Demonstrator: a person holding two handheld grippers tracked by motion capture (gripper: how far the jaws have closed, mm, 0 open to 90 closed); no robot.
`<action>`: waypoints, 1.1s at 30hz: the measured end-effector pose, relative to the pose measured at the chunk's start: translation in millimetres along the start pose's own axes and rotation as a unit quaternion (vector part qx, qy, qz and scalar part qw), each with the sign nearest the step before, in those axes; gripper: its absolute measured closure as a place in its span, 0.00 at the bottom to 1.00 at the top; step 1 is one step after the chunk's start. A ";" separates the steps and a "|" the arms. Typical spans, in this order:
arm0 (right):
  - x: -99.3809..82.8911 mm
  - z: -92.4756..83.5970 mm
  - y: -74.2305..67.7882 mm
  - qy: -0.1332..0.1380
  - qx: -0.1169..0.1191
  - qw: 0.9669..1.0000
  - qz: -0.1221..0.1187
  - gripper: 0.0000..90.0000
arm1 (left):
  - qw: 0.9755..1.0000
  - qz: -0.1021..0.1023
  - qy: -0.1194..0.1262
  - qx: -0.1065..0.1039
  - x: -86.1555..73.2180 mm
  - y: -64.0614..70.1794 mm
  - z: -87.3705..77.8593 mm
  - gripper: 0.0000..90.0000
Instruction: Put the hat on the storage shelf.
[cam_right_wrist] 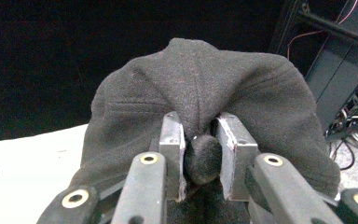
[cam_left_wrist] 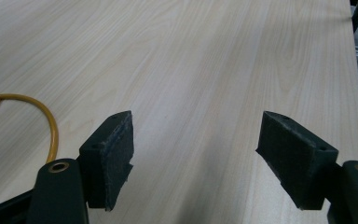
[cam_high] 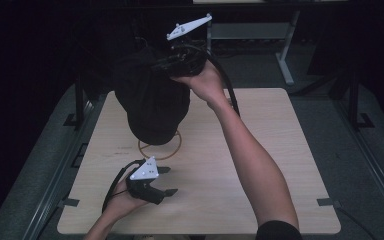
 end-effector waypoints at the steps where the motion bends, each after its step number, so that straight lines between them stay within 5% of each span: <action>1: -0.7 2.7 0.1 -0.006 0.003 1.000 0.004 0.81 | 1.000 0.003 0.000 0.000 0.1 -0.1 0.1 0.29; 17: -4.0 36.1 7.7 -0.026 0.010 0.999 0.042 0.80 | 1.000 0.020 -0.006 -0.013 2.4 8.9 7.3 0.29; 27: -7.1 56.9 9.7 -0.030 0.003 0.999 0.037 0.79 | 1.000 0.021 -0.003 -0.016 2.9 9.3 7.0 0.29; 33: -17.9 71.5 13.8 -0.051 -0.020 0.998 0.039 0.64 | 1.000 0.021 -0.001 -0.007 3.4 9.2 6.6 0.29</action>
Point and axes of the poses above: each handheld gripper's, and its own axes: z roughly forward along the jaws, x roughly out of its top, y roughly to its right, the point moved 7 cm from there along z, roughly forward along the jaws, and after that the axes turned 6 degrees about x, right-handed, at the moved point
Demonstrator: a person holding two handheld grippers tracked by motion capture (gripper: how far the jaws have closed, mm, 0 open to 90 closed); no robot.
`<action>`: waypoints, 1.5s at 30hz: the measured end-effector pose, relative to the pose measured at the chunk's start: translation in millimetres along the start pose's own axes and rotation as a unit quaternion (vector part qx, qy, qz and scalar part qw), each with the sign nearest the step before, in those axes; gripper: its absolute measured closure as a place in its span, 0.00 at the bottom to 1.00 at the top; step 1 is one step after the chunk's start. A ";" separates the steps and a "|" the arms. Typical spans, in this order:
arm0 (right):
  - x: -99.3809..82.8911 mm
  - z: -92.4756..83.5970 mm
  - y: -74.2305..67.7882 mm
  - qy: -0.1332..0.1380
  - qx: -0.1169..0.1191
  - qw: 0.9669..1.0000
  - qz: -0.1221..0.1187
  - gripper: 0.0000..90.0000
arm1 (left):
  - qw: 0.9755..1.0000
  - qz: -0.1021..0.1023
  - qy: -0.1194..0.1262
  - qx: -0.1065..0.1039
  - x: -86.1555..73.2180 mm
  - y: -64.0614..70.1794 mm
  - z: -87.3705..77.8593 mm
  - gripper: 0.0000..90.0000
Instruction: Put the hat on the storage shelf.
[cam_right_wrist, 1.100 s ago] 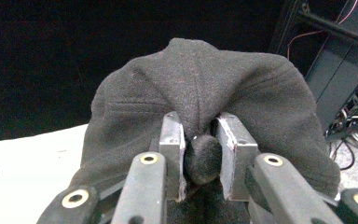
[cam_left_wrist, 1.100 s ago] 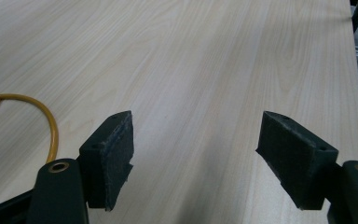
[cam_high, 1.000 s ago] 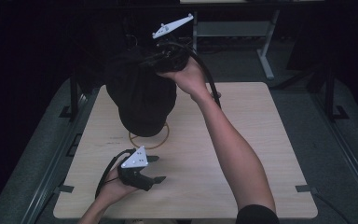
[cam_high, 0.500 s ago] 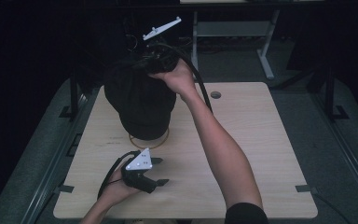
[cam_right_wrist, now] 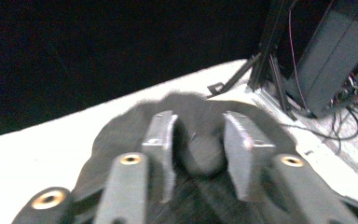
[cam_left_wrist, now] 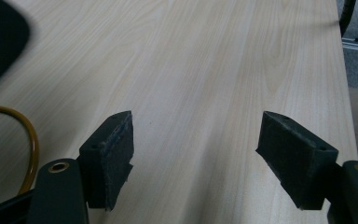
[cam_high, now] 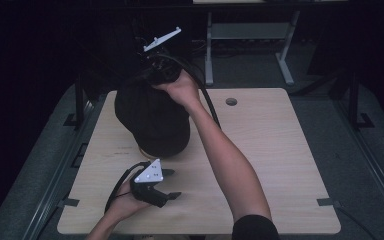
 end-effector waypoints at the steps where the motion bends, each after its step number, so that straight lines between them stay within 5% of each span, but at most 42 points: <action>1: -1.4 0.9 0.0 0.001 0.002 1.000 0.007 0.61 | 1.000 0.000 0.000 0.003 0.3 0.1 -0.8 0.29; 15: -10.2 -25.6 -3.6 0.031 0.021 0.999 0.023 0.42 | 1.000 -0.005 0.005 0.008 0.2 2.2 -5.1 0.29; 25: -27.7 -56.7 -6.3 0.041 0.018 0.999 0.031 0.31 | 0.999 -0.030 0.011 0.004 1.1 -1.0 -5.5 0.26; 45: -69.9 -112.8 2.1 0.048 -0.010 0.997 0.055 0.26 | 0.998 -0.043 0.030 0.027 2.4 -12.0 -13.1 0.23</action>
Point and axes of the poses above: each handheld gripper's, and its own axes: z roughly forward along the jaws, x roughly out of its top, y roughly to its right, the point moved 7 cm from there along z, roughly forward along the jaws, and after that the axes turned 6 degrees about x, right-handed, at the moved point
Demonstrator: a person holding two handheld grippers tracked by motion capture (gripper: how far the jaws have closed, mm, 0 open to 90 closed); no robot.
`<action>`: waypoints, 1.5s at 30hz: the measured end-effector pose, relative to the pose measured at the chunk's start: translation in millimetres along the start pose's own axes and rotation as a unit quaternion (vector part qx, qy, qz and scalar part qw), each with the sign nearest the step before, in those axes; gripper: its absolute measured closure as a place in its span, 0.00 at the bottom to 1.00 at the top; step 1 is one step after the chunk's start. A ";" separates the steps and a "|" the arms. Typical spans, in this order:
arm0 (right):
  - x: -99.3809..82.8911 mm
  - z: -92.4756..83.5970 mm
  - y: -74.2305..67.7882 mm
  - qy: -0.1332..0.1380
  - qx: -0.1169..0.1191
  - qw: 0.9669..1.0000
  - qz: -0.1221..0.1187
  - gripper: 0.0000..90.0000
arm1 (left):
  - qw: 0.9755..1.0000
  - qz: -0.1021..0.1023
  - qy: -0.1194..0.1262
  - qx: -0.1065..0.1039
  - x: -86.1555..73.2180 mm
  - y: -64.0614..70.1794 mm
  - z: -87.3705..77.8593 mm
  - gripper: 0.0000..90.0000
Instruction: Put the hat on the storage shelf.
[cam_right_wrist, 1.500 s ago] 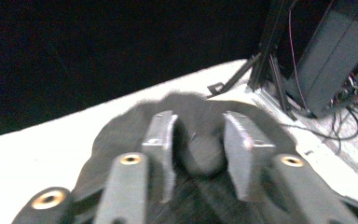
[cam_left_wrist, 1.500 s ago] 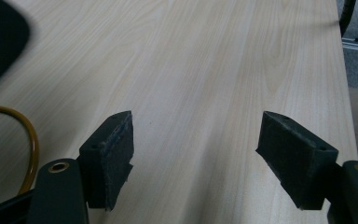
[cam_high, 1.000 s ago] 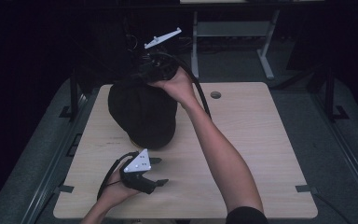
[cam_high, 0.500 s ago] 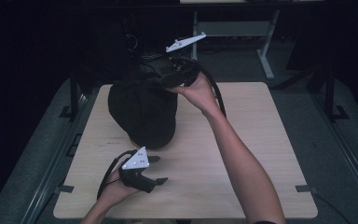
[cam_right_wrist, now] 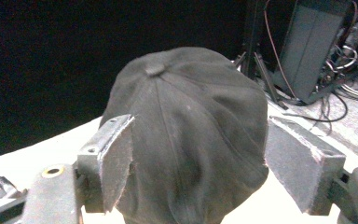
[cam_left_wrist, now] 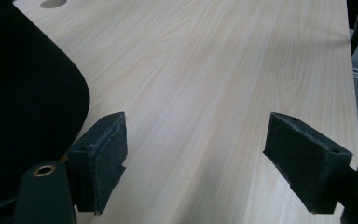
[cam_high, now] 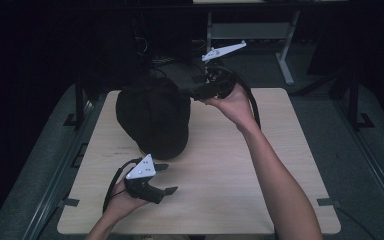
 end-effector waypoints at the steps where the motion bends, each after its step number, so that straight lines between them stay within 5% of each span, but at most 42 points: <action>1: -2.2 -2.2 0.5 0.001 -0.001 1.000 0.003 0.26 | 1.000 -0.001 0.000 0.000 -0.2 0.0 0.2 0.23; 45: -96.9 -78.7 16.8 -0.005 -0.047 0.997 0.057 0.19 | 1.000 -0.001 -0.009 0.008 -2.3 -1.4 3.9 0.22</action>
Point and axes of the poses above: each handheld gripper's, and its own axes: z roughly forward along the jaws, x roughly out of its top, y roughly to its right, the point moved 7 cm from there along z, roughly forward along the jaws, and after that the axes turned 6 degrees about x, right-handed, at the moved point
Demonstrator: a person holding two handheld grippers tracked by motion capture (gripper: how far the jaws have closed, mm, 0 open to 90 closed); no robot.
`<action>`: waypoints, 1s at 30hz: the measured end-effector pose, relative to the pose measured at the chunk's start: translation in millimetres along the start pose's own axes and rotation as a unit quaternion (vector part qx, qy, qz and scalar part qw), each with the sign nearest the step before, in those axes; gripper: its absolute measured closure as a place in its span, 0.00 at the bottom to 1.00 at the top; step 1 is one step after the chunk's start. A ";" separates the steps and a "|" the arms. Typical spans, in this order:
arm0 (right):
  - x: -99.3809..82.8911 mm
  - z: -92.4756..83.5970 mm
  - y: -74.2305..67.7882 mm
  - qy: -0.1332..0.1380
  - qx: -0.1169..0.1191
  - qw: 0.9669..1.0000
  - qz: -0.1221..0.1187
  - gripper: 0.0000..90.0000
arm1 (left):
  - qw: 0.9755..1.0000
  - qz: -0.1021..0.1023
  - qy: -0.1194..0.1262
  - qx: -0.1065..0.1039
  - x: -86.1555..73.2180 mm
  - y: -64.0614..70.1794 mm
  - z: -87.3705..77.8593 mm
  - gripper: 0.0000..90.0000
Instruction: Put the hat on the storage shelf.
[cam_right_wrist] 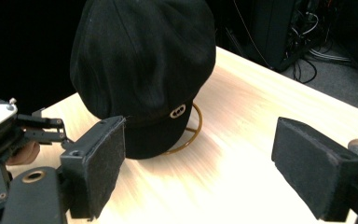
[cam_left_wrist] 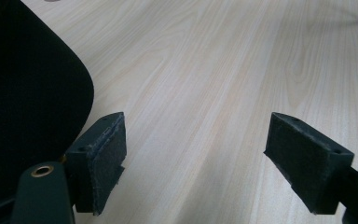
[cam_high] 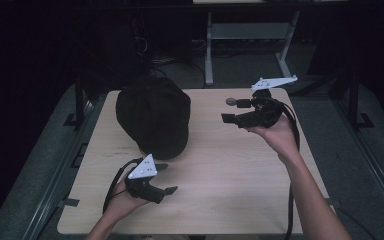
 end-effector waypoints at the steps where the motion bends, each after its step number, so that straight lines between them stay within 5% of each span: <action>1: -1.9 -1.1 0.4 -0.001 -0.002 1.000 0.000 0.19 | 1.000 0.000 0.000 0.000 0.0 -0.1 0.0 0.22; 30: -76.8 -36.7 2.7 -0.003 -0.011 1.000 0.027 0.19 | 1.000 -0.004 0.002 0.006 -0.5 -3.9 -4.0 0.22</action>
Point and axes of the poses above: each handheld gripper's, and its own axes: z roughly forward along the jaws, x roughly out of its top, y roughly to its right, the point moved 7 cm from there along z, roughly forward along the jaws, and after that the axes turned 6 degrees about x, right-handed, at the moved point
